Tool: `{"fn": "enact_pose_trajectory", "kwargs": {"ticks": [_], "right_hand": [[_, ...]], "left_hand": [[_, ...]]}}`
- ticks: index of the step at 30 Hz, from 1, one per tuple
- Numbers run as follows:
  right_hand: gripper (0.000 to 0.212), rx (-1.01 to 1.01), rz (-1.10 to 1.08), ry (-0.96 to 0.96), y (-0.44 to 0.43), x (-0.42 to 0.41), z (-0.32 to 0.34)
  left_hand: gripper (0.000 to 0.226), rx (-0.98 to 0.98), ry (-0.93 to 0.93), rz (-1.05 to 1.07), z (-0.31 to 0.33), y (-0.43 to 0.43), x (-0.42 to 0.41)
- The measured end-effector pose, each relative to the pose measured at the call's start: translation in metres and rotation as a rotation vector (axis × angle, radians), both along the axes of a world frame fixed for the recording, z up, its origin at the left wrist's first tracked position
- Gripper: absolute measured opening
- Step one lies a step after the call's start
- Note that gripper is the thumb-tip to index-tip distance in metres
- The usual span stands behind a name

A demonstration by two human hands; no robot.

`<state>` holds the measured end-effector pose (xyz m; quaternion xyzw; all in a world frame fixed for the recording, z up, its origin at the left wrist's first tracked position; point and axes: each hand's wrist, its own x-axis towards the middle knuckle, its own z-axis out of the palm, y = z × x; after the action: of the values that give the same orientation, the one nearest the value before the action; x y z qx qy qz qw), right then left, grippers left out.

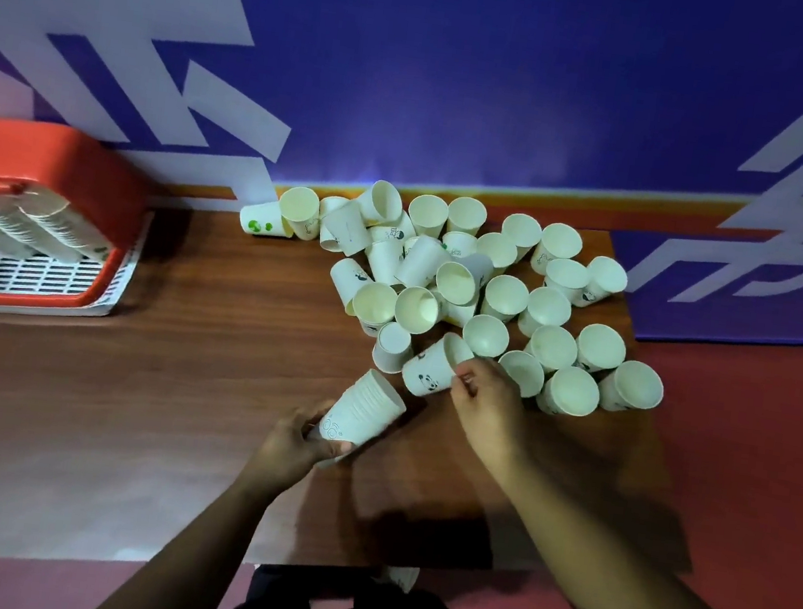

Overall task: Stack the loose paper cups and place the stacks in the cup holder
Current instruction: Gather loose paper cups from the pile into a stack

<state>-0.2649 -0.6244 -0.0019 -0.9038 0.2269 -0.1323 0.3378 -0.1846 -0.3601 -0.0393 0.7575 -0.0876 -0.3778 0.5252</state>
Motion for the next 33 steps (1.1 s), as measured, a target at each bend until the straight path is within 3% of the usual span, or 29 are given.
{"fn": "enact_pose_trajectory", "kwargs": {"ticks": [5,7,9,15,17,20,24,27,31,33], "right_hand": [[0.005,0.344,0.088,0.075,-0.005,-0.016,0.035],[0.011,0.447,0.138,0.121,-0.004,-0.023,0.036],[0.014,0.494,0.133,0.142,-0.004,-0.030,0.030],[0.011,0.615,0.044,0.139,-0.022,-0.047,0.024],[0.012,0.551,-0.043,0.130,-0.037,-0.050,0.018],[0.017,0.237,-0.146,0.154,-0.059,-0.051,0.000],[0.033,-0.039,-0.027,0.290,-0.070,-0.040,-0.026],[0.025,-0.196,0.046,0.452,-0.071,-0.032,-0.038],[0.015,-0.285,0.043,0.504,-0.070,-0.040,-0.046],[0.013,-0.259,0.020,0.423,-0.069,-0.047,-0.044]], "left_hand": [[0.071,-0.034,0.002,-0.052,0.005,-0.023,-0.005],[0.063,-0.018,-0.007,-0.097,0.007,-0.037,-0.007],[0.054,-0.018,-0.032,-0.126,0.010,-0.051,-0.010],[0.057,-0.045,-0.049,-0.141,0.012,-0.069,-0.018],[0.056,-0.044,-0.043,-0.153,0.011,-0.074,-0.023],[0.056,-0.036,-0.022,-0.155,0.008,-0.080,-0.029],[0.052,-0.019,0.031,-0.111,0.003,-0.080,-0.035],[0.046,-0.014,0.051,-0.085,0.002,-0.076,-0.038],[0.052,0.016,0.051,-0.067,-0.002,-0.067,-0.037],[0.052,0.042,0.047,-0.050,-0.005,-0.064,-0.035]]}}
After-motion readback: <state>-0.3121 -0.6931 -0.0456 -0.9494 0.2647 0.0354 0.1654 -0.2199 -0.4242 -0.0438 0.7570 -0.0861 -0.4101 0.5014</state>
